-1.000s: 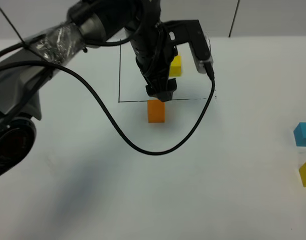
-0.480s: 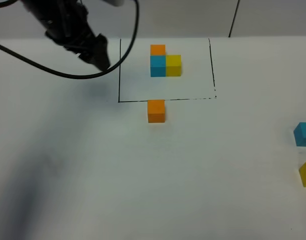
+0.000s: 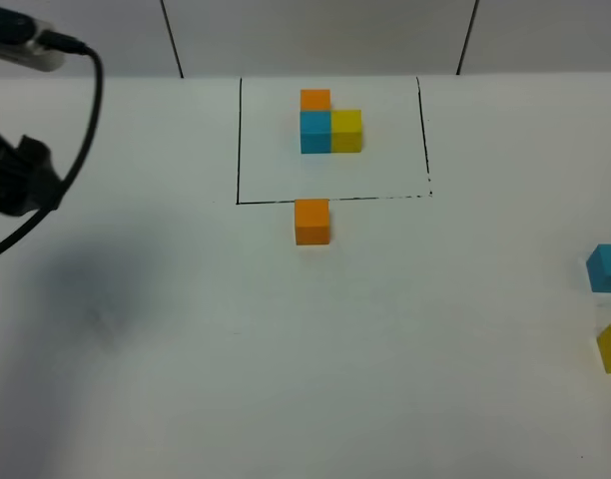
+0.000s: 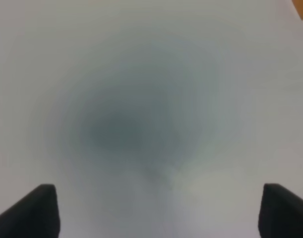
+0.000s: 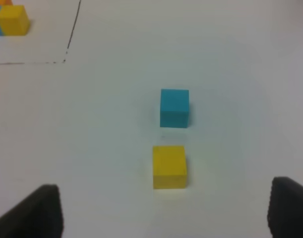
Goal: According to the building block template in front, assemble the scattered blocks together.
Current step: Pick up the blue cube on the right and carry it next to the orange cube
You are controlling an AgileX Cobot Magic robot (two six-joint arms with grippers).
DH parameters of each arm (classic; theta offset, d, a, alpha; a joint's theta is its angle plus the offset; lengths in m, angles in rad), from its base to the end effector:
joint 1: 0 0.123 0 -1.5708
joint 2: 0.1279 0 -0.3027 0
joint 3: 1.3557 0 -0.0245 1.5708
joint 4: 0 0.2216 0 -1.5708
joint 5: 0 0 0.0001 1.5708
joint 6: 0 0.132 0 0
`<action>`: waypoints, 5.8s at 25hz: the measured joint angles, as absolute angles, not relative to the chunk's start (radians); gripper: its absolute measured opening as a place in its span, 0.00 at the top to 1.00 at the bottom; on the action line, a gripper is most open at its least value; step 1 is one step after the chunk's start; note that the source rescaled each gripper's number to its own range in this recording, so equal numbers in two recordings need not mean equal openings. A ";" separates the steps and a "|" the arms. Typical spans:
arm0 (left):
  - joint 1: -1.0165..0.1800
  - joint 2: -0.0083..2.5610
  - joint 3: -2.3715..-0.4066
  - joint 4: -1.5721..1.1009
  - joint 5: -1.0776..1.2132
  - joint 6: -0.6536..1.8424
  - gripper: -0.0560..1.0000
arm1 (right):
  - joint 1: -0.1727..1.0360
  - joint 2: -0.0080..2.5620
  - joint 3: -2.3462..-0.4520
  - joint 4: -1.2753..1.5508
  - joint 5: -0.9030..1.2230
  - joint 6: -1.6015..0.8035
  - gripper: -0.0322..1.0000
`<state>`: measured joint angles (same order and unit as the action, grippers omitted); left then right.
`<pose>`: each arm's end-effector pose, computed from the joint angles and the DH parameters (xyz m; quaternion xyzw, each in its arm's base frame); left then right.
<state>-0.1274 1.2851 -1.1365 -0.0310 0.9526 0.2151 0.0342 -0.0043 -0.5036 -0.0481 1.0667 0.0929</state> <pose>0.2424 -0.0344 0.3207 0.1587 0.9482 -0.0026 0.2752 -0.0130 -0.0060 0.2449 0.0261 0.8521 0.0092 0.5227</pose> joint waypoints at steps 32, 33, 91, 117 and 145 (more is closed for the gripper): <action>-0.127 -0.006 -0.507 -0.074 1.079 0.065 0.20 | 0.034 -0.004 -0.504 -0.048 1.067 0.093 0.29; -0.127 -0.006 -0.507 -0.074 1.079 0.065 0.21 | 0.034 -0.004 -0.504 -0.048 1.067 0.093 0.29; -0.005 -0.006 -0.507 -0.074 1.079 0.039 0.51 | 0.034 -0.004 -0.504 -0.048 1.067 0.093 0.29; -0.005 -0.006 -0.507 -0.041 1.079 0.019 0.51 | 0.034 0.012 -0.504 0.000 1.067 0.134 0.29; -0.005 -0.006 -0.507 -0.038 1.079 0.017 0.51 | 0.034 0.950 -0.726 0.050 1.019 -0.009 0.06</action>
